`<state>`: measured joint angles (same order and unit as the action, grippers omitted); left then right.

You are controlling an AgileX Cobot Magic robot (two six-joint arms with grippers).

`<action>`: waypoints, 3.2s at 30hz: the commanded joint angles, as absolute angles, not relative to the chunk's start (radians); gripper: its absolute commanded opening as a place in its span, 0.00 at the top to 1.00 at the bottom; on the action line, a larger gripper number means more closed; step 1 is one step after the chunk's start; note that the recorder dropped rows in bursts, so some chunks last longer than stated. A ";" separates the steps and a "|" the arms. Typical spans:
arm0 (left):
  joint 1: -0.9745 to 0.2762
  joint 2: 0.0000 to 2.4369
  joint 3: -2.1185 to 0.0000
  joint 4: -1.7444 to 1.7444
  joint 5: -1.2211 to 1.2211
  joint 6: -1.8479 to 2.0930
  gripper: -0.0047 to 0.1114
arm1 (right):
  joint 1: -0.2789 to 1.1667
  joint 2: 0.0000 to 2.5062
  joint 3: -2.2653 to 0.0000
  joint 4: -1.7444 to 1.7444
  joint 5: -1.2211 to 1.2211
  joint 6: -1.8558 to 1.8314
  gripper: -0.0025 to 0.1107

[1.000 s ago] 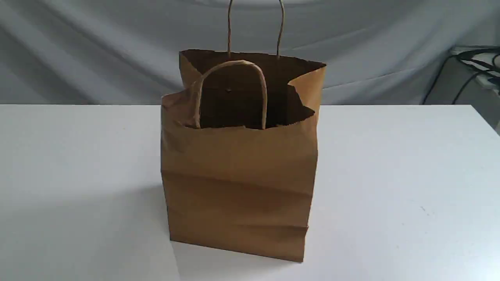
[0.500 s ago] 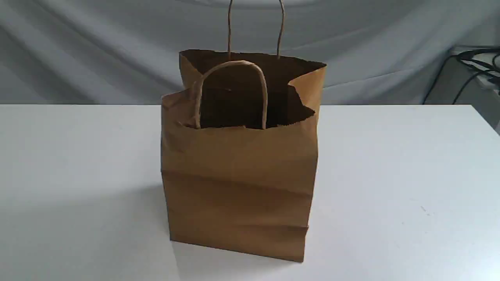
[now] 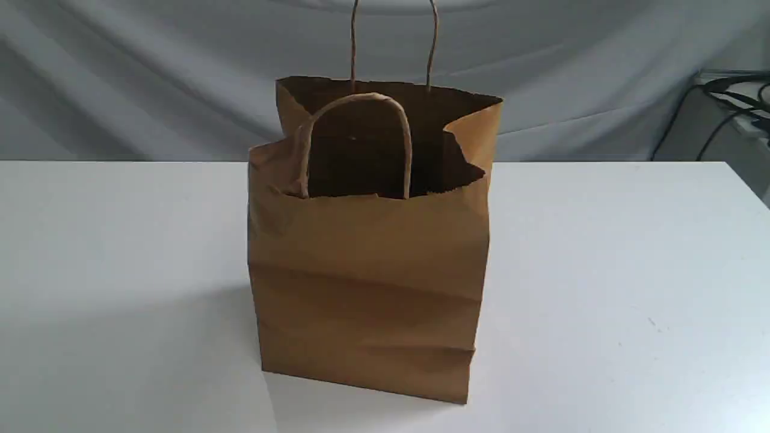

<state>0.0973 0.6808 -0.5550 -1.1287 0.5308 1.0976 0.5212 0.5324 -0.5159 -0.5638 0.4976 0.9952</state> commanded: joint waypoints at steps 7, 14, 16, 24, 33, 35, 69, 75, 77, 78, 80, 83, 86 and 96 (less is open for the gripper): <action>0.100 0.676 -0.551 -1.133 0.535 1.101 0.96 | 0.197 0.441 -0.252 -0.425 -0.010 0.993 0.98; 0.100 0.676 -0.551 -1.133 0.535 1.101 0.96 | 0.046 0.226 -0.099 -0.279 0.000 0.994 0.98; 0.100 0.676 -0.551 -1.133 0.535 1.101 0.96 | 0.018 0.186 -0.061 -0.262 0.022 0.994 0.98; 0.100 0.676 -0.551 -1.133 0.535 1.101 0.96 | -0.049 0.053 0.000 -0.312 0.053 0.994 0.98; 0.100 0.676 -0.551 -1.133 0.535 1.101 0.96 | -0.049 0.000 0.000 -0.497 0.147 0.999 0.98; 0.100 0.676 -0.551 -1.133 0.535 1.101 0.96 | -0.047 0.000 0.000 -0.479 0.140 0.999 0.98; 0.100 0.676 -0.551 -1.133 0.535 1.101 0.96 | -0.047 0.000 0.000 -0.125 0.177 0.109 0.98; 0.100 0.676 -0.551 -1.133 0.535 1.101 0.96 | -0.047 0.000 0.000 -0.099 0.177 -0.065 0.98; 0.100 0.676 -0.551 -1.133 0.535 1.101 0.96 | -0.047 0.000 0.000 -0.035 0.177 -0.097 0.98; 0.100 0.676 -0.551 -1.133 0.535 1.101 0.96 | -0.047 0.000 0.000 -0.031 0.166 -0.097 0.98; 0.100 0.676 -0.551 -1.133 0.533 1.100 0.96 | -0.047 0.000 0.000 -0.039 0.162 -0.097 0.98; 0.100 0.676 -0.551 -1.133 0.530 1.100 0.96 | -0.047 0.000 0.000 -0.039 0.162 -0.094 0.98; 0.100 0.676 -0.551 -1.133 0.530 1.100 0.96 | -0.047 0.000 0.000 -0.039 0.162 -0.094 0.98; 0.100 0.676 -0.551 -1.133 0.530 1.100 0.96 | -0.047 0.000 0.000 -0.112 0.173 -0.105 0.98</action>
<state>0.0973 0.6808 -0.5550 -1.1287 0.5347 1.0999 -0.0422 0.0062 -0.0025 -0.0908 0.1707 -0.0937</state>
